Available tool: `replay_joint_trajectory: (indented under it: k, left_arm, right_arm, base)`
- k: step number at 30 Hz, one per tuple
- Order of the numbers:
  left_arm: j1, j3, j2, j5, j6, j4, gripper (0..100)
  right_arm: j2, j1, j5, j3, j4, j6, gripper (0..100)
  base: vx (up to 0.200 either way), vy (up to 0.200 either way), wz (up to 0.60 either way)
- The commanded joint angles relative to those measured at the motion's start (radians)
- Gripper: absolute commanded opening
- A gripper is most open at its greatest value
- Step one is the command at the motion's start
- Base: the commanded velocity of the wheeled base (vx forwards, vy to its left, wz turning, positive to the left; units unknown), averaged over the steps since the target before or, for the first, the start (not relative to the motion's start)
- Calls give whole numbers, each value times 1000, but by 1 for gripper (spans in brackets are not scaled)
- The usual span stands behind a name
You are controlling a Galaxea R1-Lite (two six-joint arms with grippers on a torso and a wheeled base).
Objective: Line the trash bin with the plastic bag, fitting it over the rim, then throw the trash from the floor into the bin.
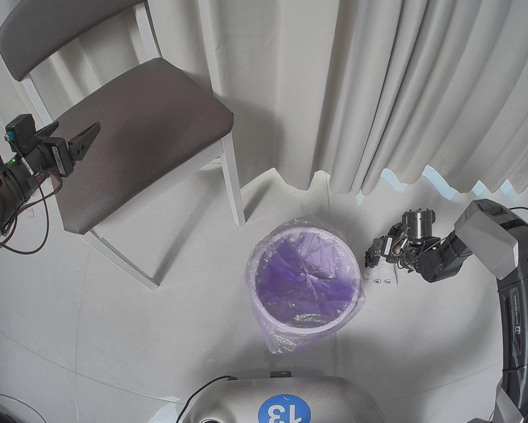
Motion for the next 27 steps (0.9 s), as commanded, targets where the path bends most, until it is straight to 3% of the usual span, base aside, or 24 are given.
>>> replay_joint_trajectory:
  k: [1,9,27]
  left_arm:
    - [0,-2,1,-2,1,-2,100]
    - [0,-7,4,-1,10,-2,100]
    - [3,21,-9,2,19,-2,100]
  right_arm:
    - [70,-2,-9,-49,-31,19,100]
    - [157,-9,-69,-123,-92,19,100]
    - [202,-12,-72,-153,-114,55,100]
  base:
    - [0,0,0]
    - [0,0,0]
    - [0,0,0]
